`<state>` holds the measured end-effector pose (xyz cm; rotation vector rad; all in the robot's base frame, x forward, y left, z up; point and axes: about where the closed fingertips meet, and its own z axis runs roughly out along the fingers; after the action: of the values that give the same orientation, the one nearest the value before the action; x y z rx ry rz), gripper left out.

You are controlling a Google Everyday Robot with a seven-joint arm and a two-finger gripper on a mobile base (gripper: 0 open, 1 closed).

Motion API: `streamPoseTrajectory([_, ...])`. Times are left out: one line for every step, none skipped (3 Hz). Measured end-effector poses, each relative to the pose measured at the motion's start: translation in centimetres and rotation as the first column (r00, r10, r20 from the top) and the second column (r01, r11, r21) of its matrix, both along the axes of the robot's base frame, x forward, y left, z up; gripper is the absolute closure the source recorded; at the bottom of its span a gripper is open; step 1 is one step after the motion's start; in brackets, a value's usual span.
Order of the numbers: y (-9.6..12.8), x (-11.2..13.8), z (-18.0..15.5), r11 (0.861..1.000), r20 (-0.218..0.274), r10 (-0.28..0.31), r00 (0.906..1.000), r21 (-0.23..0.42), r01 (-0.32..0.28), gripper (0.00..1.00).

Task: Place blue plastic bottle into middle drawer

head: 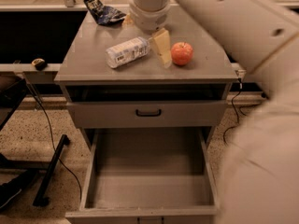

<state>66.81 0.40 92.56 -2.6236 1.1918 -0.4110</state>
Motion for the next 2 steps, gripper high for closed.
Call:
streamPoseTrajectory([2.8, 3.2, -2.2, 0.999, -0.034, 0.031, 0.9989, -0.033, -0.032, 0.0])
streamPoseTrajectory([4.6, 5.5, -4.1, 0.998, -0.054, 0.033, 0.998, -0.043, -0.035, 0.0])
